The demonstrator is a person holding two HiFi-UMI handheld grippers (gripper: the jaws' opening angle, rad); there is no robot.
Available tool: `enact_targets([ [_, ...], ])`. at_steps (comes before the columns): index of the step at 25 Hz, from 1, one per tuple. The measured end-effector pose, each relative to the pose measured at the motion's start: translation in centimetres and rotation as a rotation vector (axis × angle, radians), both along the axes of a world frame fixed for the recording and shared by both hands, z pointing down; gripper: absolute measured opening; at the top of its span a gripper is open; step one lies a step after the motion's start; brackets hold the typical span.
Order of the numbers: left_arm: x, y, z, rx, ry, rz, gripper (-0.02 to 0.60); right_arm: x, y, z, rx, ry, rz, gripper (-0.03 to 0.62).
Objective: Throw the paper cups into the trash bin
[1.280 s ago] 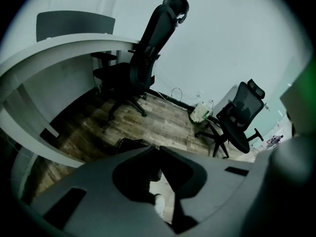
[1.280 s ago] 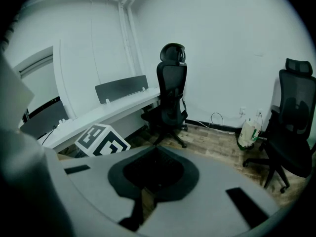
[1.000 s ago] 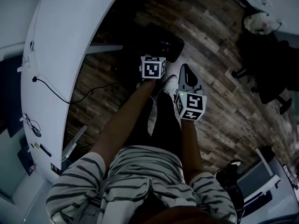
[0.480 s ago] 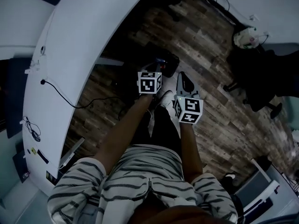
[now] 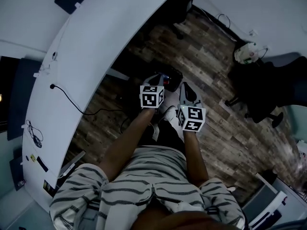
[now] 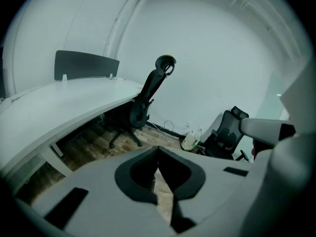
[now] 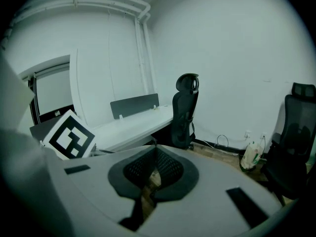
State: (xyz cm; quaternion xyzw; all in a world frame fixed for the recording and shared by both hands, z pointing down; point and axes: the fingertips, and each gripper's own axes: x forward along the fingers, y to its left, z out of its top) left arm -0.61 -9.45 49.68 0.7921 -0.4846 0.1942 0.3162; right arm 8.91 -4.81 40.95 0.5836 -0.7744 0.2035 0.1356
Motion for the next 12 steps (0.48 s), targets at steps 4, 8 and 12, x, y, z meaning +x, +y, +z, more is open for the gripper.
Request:
enact_targets([
  [4, -0.6, 0.4, -3.1, 0.057, 0.002, 0.024, 0.025, -0.7, 0.5, -1.9, 0.024, -0.013, -0.002, 0.009],
  [8, -0.3, 1.7, -5.8, 0.098, 0.016, 0.054, 0.025, -1.0, 1.3, -3.8, 0.056, -0.009, -0.002, 0.009],
  [12, -0.2, 2.6, -8.2, 0.140, 0.031, 0.078, 0.025, -1.6, 1.7, -5.4, 0.082, -0.008, -0.002, 0.009],
])
